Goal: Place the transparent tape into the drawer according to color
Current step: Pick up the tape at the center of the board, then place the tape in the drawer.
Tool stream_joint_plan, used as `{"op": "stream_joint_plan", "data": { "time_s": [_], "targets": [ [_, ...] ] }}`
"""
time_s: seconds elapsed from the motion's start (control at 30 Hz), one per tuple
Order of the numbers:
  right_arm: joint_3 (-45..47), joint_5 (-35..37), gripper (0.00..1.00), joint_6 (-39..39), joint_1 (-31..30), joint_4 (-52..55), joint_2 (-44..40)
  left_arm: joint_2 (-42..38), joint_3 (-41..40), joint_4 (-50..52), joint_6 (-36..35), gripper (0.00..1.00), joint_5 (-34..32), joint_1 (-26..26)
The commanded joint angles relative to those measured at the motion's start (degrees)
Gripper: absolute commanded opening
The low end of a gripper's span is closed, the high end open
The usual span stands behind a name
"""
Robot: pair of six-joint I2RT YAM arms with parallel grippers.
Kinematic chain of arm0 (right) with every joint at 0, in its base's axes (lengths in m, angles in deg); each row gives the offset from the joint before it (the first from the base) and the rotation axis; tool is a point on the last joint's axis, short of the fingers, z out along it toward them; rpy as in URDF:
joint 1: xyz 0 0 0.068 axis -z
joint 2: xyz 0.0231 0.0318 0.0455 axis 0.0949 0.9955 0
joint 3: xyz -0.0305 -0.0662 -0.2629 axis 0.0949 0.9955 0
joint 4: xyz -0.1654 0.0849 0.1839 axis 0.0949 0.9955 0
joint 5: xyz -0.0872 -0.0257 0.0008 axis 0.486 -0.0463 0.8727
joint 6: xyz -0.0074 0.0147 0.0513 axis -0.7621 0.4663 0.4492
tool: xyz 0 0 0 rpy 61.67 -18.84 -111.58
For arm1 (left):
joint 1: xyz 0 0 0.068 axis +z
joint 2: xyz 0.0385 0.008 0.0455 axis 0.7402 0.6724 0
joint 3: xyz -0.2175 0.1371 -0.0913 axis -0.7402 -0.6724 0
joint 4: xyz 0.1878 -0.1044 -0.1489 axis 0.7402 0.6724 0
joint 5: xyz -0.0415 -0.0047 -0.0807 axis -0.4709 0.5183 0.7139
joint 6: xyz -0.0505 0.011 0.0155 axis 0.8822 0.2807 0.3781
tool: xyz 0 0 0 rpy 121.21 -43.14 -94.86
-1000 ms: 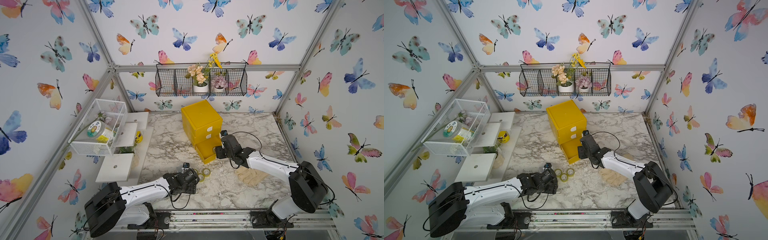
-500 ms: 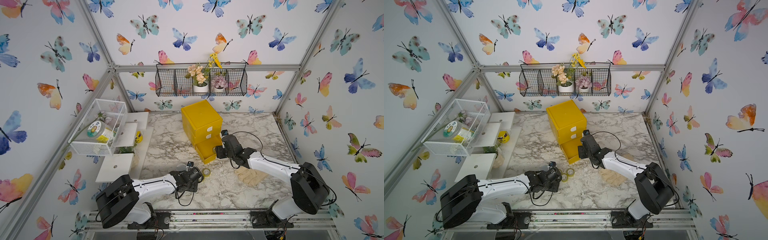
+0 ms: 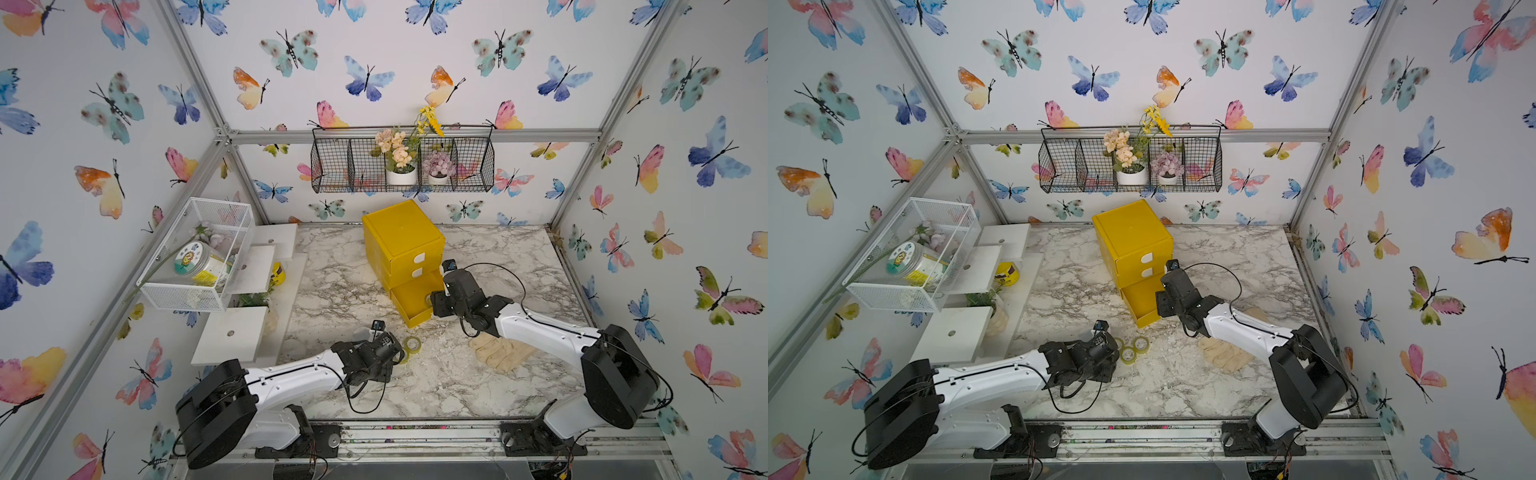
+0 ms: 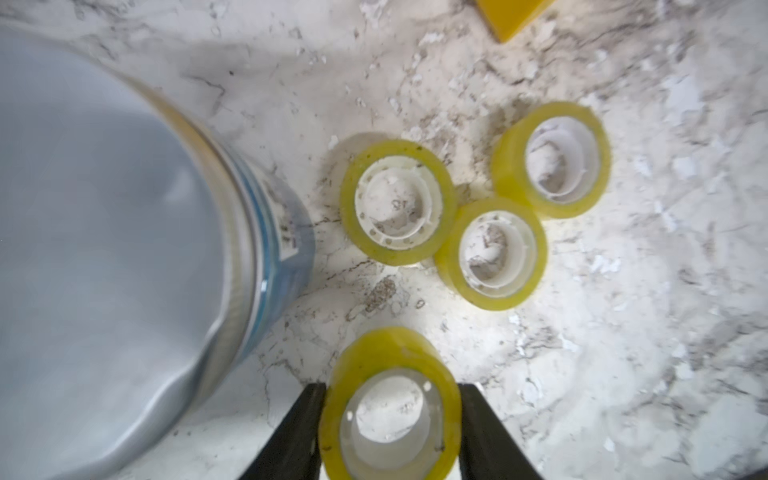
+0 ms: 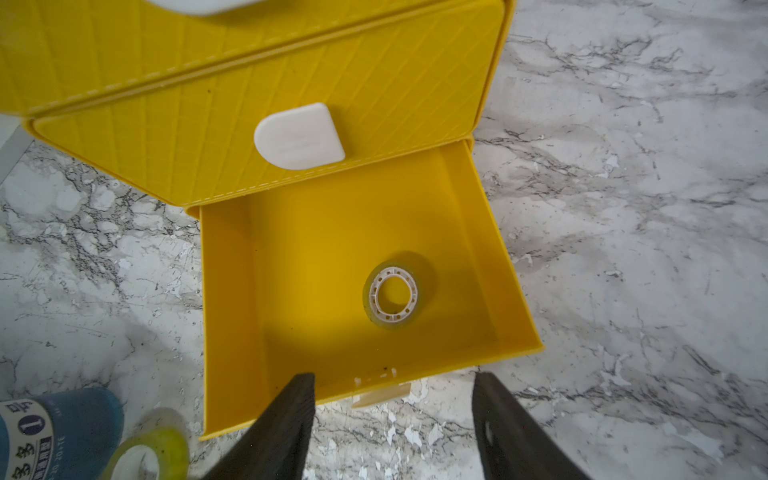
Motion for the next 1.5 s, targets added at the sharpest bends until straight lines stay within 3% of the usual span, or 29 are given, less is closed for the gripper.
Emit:
{"op": "stream_joint_plan", "data": {
  "time_s": [0.0,0.23,0.5,0.83,1.27,1.47],
  "targets": [
    [1.3,1.3,0.65,1.2,0.2,-1.1,-2.4,-4.6,4.3,6.3,0.7,0.45,0.1,-0.7],
    [4.3,2.1,0.65,3.3,0.2,-1.2,-5.7,-4.1,15.2,3.6,-5.0,0.47,-1.8,1.0],
    [10.2,5.4,0.66,6.4,0.2,-0.9,-12.2,13.6,31.9,-1.0,-11.6,0.47,0.3,4.6],
    [19.7,8.0,0.66,8.5,0.2,-3.3,-22.4,31.4,43.9,-3.1,-13.7,0.48,0.0,7.4],
    [22.7,6.6,0.66,8.5,0.1,-3.0,-25.8,43.3,47.4,-9.1,-12.5,0.50,0.1,10.4],
    [23.1,6.0,0.66,8.1,0.2,-3.5,-26.9,45.8,47.7,-8.6,-12.4,0.56,0.9,10.8]
  ]
}}
